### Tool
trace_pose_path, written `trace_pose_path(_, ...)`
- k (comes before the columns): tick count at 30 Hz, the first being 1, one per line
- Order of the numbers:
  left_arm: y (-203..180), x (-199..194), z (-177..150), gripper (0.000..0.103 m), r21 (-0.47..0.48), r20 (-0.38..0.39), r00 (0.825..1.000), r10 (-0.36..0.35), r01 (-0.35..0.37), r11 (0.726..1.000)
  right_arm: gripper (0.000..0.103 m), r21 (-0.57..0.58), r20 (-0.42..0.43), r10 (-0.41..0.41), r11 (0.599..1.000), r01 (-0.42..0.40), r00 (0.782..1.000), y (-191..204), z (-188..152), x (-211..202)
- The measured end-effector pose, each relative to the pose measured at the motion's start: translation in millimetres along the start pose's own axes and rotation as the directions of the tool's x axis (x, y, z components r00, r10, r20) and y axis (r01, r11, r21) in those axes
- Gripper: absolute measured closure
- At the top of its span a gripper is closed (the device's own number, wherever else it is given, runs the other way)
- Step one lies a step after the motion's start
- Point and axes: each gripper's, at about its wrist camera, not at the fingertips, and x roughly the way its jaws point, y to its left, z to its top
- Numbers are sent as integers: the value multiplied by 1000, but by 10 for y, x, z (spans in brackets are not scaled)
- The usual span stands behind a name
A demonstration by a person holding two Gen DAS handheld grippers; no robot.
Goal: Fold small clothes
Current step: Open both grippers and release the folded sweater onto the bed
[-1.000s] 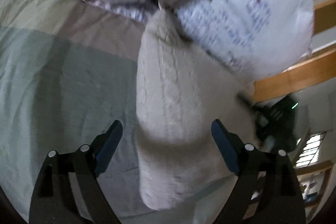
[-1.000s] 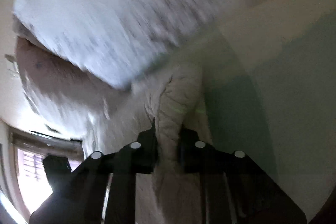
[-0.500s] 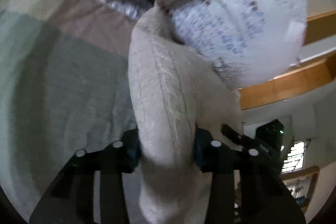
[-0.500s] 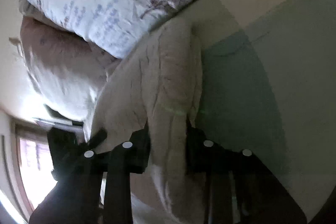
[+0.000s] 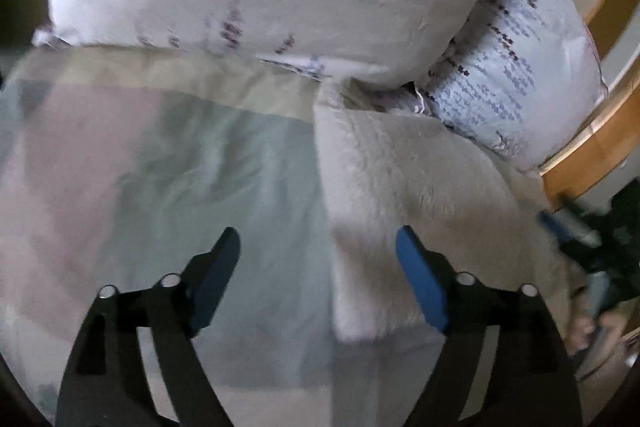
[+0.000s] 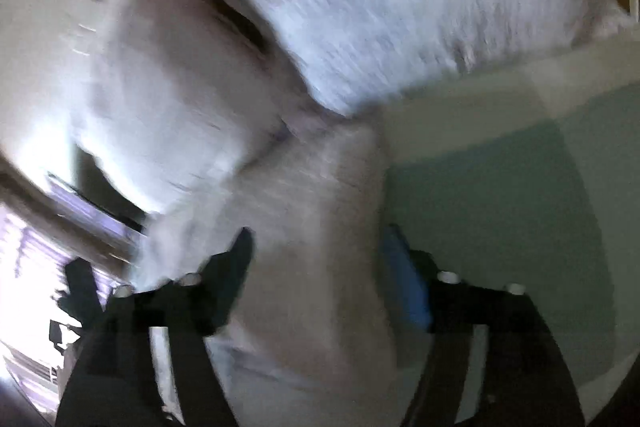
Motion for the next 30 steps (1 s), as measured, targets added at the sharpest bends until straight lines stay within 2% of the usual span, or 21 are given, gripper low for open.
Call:
trace_pose_path(1,17,-66,-69,17,14,4,1000,13,-14,1000,21,-34,-33,19,999,-20,999,110,-96,64)
trace_pose_path(3,8,-186,-246,14,38,3,999,39,-39,999,18,-59,-125,0,998,-7,992,73,-221,222)
trace_pose_path(5,-73,-169,-374,13,57,-13,999,48,-47,997,15,-13,-298,-95,995,96,950,-115,-402,758)
trace_pose_path(6,-55,-197,-458,11,68,-25,999,44,-43,997,13,-13,-266,-84,996,83,960,-121,-420,763)
trace_pose_path(7,-45,-223,-539,11,79,-42,998,40,-37,996,12,-22,-214,-115,993,113,970,-52,-412,668)
trace_pose_path(8,-64,-233,-612,10,88,-56,998,41,-36,995,12,-25,-216,-135,991,133,967,-9,-422,619)
trace_pose_path(10,-158,-181,-743,2,120,-96,991,88,-76,990,12,-69,-177,-185,982,175,967,140,-550,450)
trace_pose_path(11,-182,-162,-787,2,133,-107,988,109,-94,987,7,-99,-152,-216,974,203,965,176,-611,358)
trace_pose_path(12,-224,-133,-845,2,153,-111,985,129,-112,982,5,-133,-129,-256,962,239,958,222,-726,286)
trace_pose_path(14,-279,-86,-928,2,187,-114,981,160,-137,973,4,-204,-115,-346,925,319,931,276,-978,282)
trace_pose_path(16,-332,-13,-1016,2,225,-110,970,216,-188,956,5,-247,-114,-405,896,369,907,158,-1156,215)
trace_pose_path(18,-348,59,-1094,2,237,-115,967,228,-196,951,5,-263,-125,-438,880,396,890,148,-1316,290)
trace_pose_path(19,-363,70,-1122,2,246,-99,966,238,-208,947,4,-277,-104,-448,870,407,888,55,-1383,142)
trace_pose_path(21,-390,73,-1188,2,264,-52,967,251,-229,937,3,-305,-72,-467,851,427,881,92,-1468,131)
trace_pose_path(25,-368,19,-1281,2,266,31,971,235,-235,935,1,-366,-14,-504,807,464,864,156,-1597,173)
trace_pose_path(30,-360,-3,-1290,2,272,44,973,228,-231,934,1,-352,4,-505,807,474,863,142,-1633,124)
